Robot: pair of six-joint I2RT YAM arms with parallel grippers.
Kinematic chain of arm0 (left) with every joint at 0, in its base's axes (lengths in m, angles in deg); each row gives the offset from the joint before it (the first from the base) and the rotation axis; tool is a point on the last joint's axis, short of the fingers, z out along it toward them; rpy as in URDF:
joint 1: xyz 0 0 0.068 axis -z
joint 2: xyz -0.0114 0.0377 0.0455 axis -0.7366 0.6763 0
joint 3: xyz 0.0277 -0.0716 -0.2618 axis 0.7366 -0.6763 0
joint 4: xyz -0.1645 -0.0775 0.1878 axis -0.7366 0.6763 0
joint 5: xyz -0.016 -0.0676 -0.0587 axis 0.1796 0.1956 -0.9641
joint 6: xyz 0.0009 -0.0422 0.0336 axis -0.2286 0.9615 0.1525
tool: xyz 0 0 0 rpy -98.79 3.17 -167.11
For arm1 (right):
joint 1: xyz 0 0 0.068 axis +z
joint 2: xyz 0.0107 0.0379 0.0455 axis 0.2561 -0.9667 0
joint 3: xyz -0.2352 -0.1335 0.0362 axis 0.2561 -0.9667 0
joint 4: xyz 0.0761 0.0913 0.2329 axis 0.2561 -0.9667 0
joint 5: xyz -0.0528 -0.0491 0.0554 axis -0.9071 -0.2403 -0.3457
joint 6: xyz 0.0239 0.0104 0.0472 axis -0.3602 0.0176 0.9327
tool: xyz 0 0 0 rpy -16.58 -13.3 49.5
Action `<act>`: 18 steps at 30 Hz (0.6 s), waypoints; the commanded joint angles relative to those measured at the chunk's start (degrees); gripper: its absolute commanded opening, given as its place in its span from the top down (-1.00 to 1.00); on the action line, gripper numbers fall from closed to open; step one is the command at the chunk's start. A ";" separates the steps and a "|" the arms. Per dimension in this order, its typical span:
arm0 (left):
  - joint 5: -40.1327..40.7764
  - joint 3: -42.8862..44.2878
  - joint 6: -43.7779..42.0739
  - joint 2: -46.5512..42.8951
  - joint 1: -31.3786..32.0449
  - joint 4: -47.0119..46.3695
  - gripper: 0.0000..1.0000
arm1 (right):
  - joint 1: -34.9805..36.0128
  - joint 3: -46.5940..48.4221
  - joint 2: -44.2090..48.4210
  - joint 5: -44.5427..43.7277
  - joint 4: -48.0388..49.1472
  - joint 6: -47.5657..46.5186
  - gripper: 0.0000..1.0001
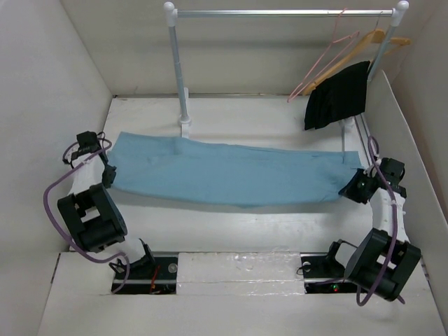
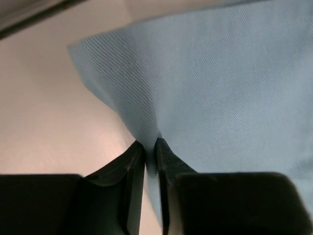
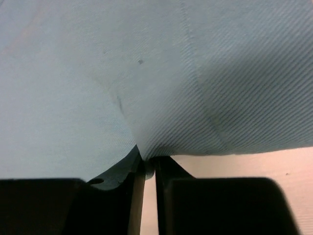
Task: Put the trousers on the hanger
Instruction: Fold the trousers
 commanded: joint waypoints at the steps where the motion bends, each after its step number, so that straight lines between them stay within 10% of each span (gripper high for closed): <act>1: 8.35 -0.45 1.65 -0.70 -2.25 3.49 0.76 | 0.29 1.90 -1.91 -2.26 0.85 -3.34 0.63; 4: 5.72 3.15 3.67 0.19 -3.57 6.66 0.55 | 0.29 6.91 -4.82 0.37 -0.11 -4.39 -0.52; 7: 0.81 5.18 4.02 -3.23 -3.57 5.70 0.40 | 1.26 8.58 -5.70 0.99 0.05 -3.87 -0.88; 18: -3.44 16.95 0.77 8.95 4.87 -2.39 0.31 | 6.96 6.04 -4.04 3.55 7.52 1.06 -0.91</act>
